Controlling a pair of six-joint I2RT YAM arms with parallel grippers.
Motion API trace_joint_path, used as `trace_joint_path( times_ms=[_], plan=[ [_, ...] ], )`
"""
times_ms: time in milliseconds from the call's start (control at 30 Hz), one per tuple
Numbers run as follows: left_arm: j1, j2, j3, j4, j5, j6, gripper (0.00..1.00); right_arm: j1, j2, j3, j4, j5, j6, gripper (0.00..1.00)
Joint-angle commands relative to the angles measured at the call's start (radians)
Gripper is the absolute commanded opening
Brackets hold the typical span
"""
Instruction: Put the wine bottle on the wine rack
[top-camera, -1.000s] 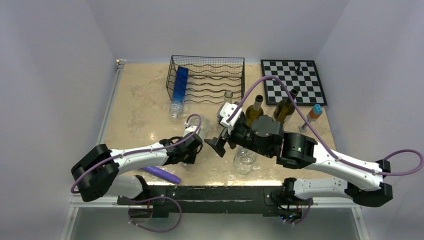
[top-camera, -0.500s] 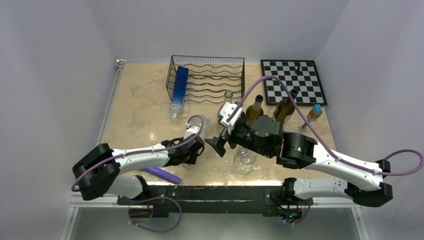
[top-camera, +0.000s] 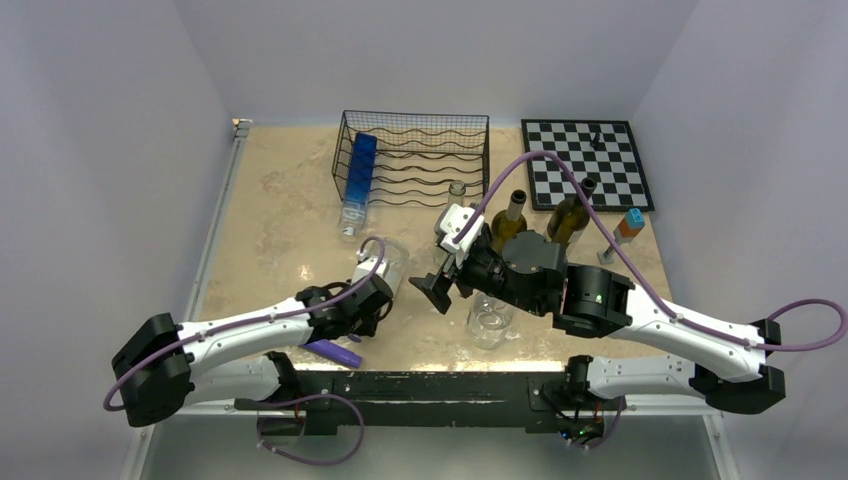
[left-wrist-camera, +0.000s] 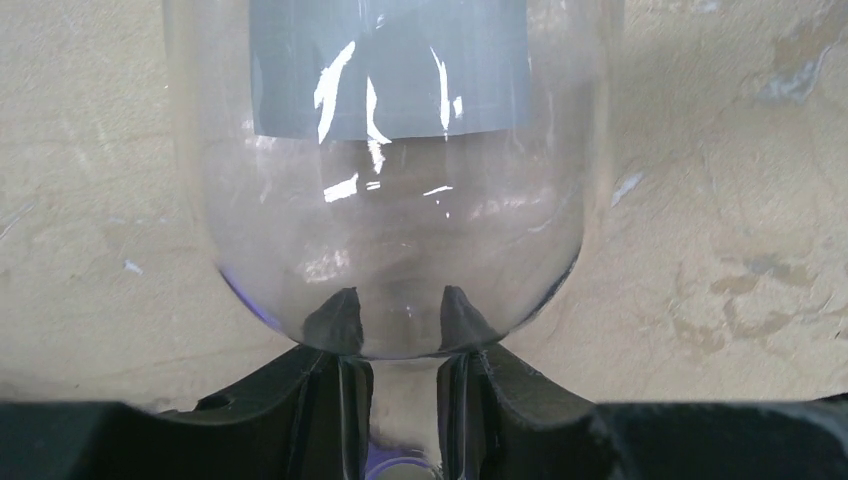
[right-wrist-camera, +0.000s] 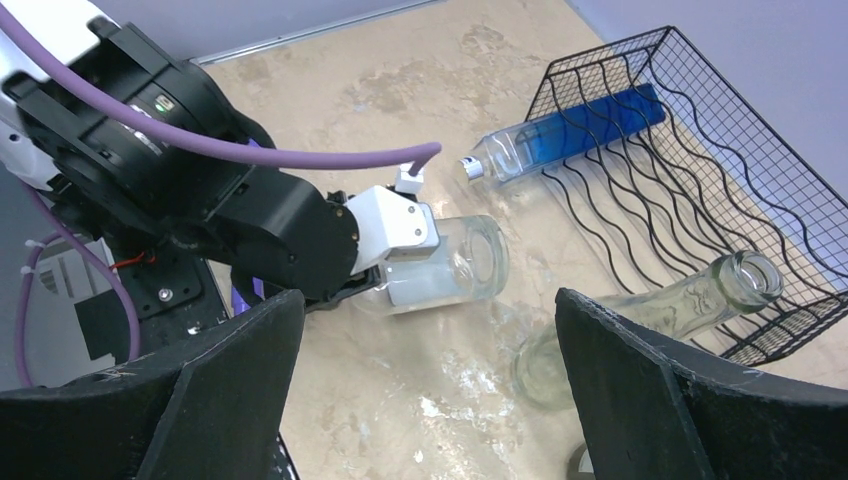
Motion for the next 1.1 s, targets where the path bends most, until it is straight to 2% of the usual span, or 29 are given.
trace_joint_path(
  times_ms=[0, 333, 733, 867, 1067],
  plan=[
    [-0.008, -0.104, 0.089, -0.001, -0.115, 0.017, 0.0, -0.001, -0.013, 0.021, 0.035, 0.005, 0.025, 0.98],
    [-0.008, -0.205, 0.155, -0.068, -0.166, 0.04, 0.0, -0.001, -0.01, 0.021, 0.036, 0.008, 0.043, 0.98],
    [-0.002, -0.316, 0.39, -0.105, -0.298, 0.146, 0.0, -0.002, -0.032, 0.059, 0.024, 0.06, 0.022, 0.98],
    [0.057, -0.272, 0.487, -0.053, -0.283, 0.251, 0.0, -0.002, -0.052, 0.066, 0.015, 0.111, -0.014, 0.98],
    [0.238, -0.18, 0.529, 0.09, -0.131, 0.35, 0.0, -0.002, -0.082, 0.06, -0.007, 0.165, -0.068, 0.98]
  ],
)
